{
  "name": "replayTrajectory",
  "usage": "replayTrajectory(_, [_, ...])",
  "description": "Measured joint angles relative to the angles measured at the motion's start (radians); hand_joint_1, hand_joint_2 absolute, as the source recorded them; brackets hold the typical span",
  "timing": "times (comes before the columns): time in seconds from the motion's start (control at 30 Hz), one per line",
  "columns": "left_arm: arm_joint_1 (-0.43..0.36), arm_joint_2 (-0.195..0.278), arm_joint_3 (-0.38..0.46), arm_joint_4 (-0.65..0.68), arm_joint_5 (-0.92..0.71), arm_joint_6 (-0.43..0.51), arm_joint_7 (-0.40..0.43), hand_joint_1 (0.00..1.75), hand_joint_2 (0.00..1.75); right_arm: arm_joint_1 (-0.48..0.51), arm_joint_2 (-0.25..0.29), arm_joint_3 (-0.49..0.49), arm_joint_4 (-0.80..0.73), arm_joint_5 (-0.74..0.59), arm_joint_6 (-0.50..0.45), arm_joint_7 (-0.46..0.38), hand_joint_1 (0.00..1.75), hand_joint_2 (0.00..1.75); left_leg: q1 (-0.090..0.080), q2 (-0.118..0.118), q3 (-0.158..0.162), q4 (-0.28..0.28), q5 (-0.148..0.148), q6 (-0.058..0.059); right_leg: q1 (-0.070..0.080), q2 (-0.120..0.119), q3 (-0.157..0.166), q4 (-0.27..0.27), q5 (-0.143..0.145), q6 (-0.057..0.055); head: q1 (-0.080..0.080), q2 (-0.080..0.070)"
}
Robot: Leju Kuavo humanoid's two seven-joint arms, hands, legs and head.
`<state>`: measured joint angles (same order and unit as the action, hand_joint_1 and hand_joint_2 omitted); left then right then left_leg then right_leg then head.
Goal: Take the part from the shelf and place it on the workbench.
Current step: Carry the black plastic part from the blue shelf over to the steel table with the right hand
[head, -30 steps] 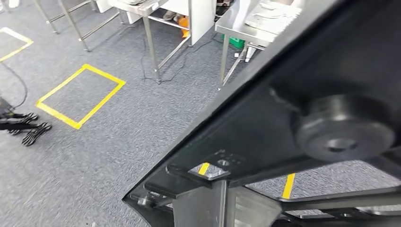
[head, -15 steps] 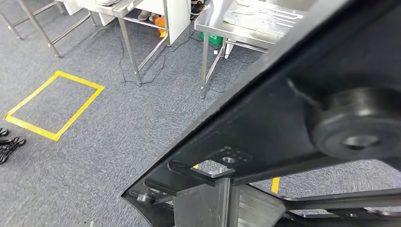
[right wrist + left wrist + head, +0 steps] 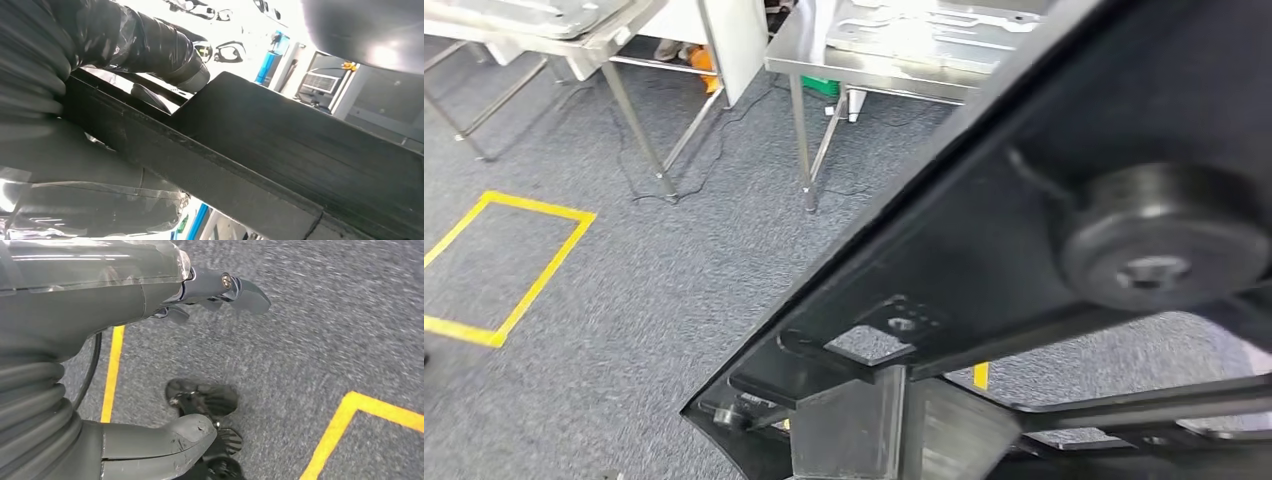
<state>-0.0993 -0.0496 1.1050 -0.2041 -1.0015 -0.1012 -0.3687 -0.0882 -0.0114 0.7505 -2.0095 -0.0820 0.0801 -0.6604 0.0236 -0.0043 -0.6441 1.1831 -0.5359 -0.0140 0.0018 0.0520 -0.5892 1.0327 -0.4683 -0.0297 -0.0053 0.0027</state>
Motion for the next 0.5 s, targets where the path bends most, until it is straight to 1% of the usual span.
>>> replayTrajectory(0.03, [0.0, 0.0, 0.001, 0.0, 0.0, 0.0, 0.0, 0.0, 1.75, 0.0, 0.0, 0.0, 0.002, 0.0, 0.0, 0.0, 1.75, 1.75, 0.0, -0.013, 0.025, -0.062, 0.027, 0.002, 0.001, 0.009, -0.002, 0.008, -0.005, 0.004, 0.0, 0.0])
replayTrajectory(0.07, [0.0, 0.0, 0.003, 0.0, 0.001, 0.0, 0.001, 0.0, 1.75, 0.0, 0.0, 0.001, 0.005, 0.0, 0.001, 0.0, 1.75, 1.75, 0.0, -0.025, 0.043, -0.106, 0.042, 0.005, 0.001, 0.018, -0.005, 0.015, -0.009, 0.009, 0.0, 0.0])
replayTrajectory(0.1, [0.0, 0.0, 0.004, 0.0, 0.002, 0.0, 0.002, 0.0, 1.75, 0.0, 0.0, 0.001, 0.007, 0.0, 0.001, 0.001, 1.75, 1.75, -0.001, -0.033, 0.053, -0.129, 0.045, 0.009, 0.001, 0.025, -0.008, 0.019, -0.012, 0.015, 0.0, 0.0])
replayTrajectory(0.13, [0.0, 0.0, 0.006, 0.0, 0.003, 0.0, 0.003, 0.0, 1.75, 0.0, 0.0, 0.002, 0.009, 0.0, 0.001, 0.001, 1.75, 1.75, -0.003, -0.034, 0.056, -0.133, 0.041, 0.013, 0.001, 0.031, -0.011, 0.021, -0.012, 0.02, 0.0, 0.0])
replayTrajectory(0.17, [0.0, 0.0, 0.006, 0.0, 0.004, 0.0, 0.003, 0.0, 1.75, 0.001, 0.0, 0.002, 0.01, 0.0, 0.001, 0.001, 1.75, 1.75, -0.003, -0.028, 0.057, -0.135, 0.043, 0.019, 0.0, 0.037, -0.012, 0.019, -0.012, 0.026, 0.0, 0.0])
replayTrajectory(0.2, [-0.001, -0.001, 0.007, 0.0, 0.004, 0.0, 0.004, 0.0, 1.75, 0.002, 0.0, 0.002, 0.011, 0.0, 0.001, 0.001, 1.75, 1.75, -0.002, -0.022, 0.059, -0.139, 0.045, 0.025, 0.0, 0.031, -0.012, 0.021, -0.014, 0.031, 0.0, 0.0])
replayTrajectory(0.23, [-0.003, -0.002, 0.007, 0.0, 0.005, 0.0, 0.004, 0.0, 1.75, 0.001, 0.0, 0.002, 0.011, 0.0, 0.001, 0.001, 1.75, 1.75, 0.0, -0.016, 0.062, -0.144, 0.048, 0.032, 0.001, 0.017, -0.016, 0.031, -0.021, 0.036, 0.0, 0.0])
replayTrajectory(0.27, [-0.004, -0.003, 0.007, 0.0, 0.005, 0.0, 0.004, 0.0, 1.75, 0.001, 0.0, 0.002, 0.011, 0.0, 0.001, 0.001, 1.75, 1.75, 0.003, -0.008, 0.065, -0.149, 0.049, 0.037, 0.001, -0.002, -0.029, 0.059, -0.04, 0.041, 0.0, 0.0])
replayTrajectory(0.3, [-0.004, -0.003, 0.007, 0.0, 0.006, 0.0, 0.004, 0.0, 1.75, 0.001, 0.0, 0.002, 0.011, 0.0, 0.001, 0.0, 1.75, 1.75, 0.003, 0.0, 0.067, -0.151, 0.05, 0.041, -0.001, -0.022, -0.052, 0.108, -0.066, 0.046, 0.0, 0.0])
replayTrajectory(0.33, [-0.002, -0.003, 0.007, 0.0, 0.006, 0.0, 0.004, 0.0, 1.75, 0.001, 0.0, 0.002, 0.012, 0.0, 0.002, 0.0, 1.75, 1.75, 0.002, 0.009, 0.068, -0.151, 0.048, 0.043, -0.004, -0.035, -0.086, 0.171, -0.097, 0.051, 0.0, 0.0])
replayTrajectory(0.37, [-0.001, -0.003, 0.008, 0.0, 0.006, 0.0, 0.005, 0.0, 1.75, 0.001, 0.0, 0.003, 0.014, 0.0, 0.002, 0.0, 1.75, 1.75, 0.002, 0.019, 0.068, -0.151, 0.047, 0.043, -0.008, -0.041, -0.121, 0.233, -0.121, 0.055, 0.0, 0.0])
replayTrajectory(0.4, [0.0, -0.003, 0.008, 0.0, 0.006, 0.0, 0.006, 0.0, 1.75, 0.002, 0.0, 0.003, 0.015, 0.0, 0.002, 0.0, 1.75, 1.75, 0.001, 0.028, 0.069, -0.151, 0.045, 0.043, -0.011, -0.043, -0.144, 0.273, -0.128, 0.058, 0.0, 0.0])
replayTrajectory(0.43, [0.0, -0.003, 0.008, 0.0, 0.006, 0.0, 0.007, 0.0, 1.75, 0.002, 0.0, 0.003, 0.017, 0.0, 0.002, 0.0, 1.75, 1.75, 0.001, 0.038, 0.071, -0.151, 0.042, 0.042, -0.013, -0.046, -0.15, 0.277, -0.115, 0.059, 0.0, 0.0])
replayTrajectory(0.47, [0.0, -0.003, 0.008, 0.0, 0.007, -0.001, 0.008, 0.0, 1.75, 0.003, 0.0, 0.003, 0.018, 0.0, 0.003, 0.001, 1.75, 1.75, 0.001, 0.046, 0.075, -0.151, 0.039, 0.04, -0.014, -0.05, -0.134, 0.243, -0.086, 0.058, 0.0, 0.0])
replayTrajectory(0.5, [-0.001, -0.003, 0.008, 0.0, 0.007, -0.002, 0.01, 0.0, 1.75, 0.003, 0.0, 0.003, 0.019, 0.0, 0.005, 0.001, 1.75, 1.75, 0.001, 0.053, 0.081, -0.151, 0.036, 0.037, -0.014, -0.061, -0.101, 0.176, -0.047, 0.055, 0.0, 0.0])
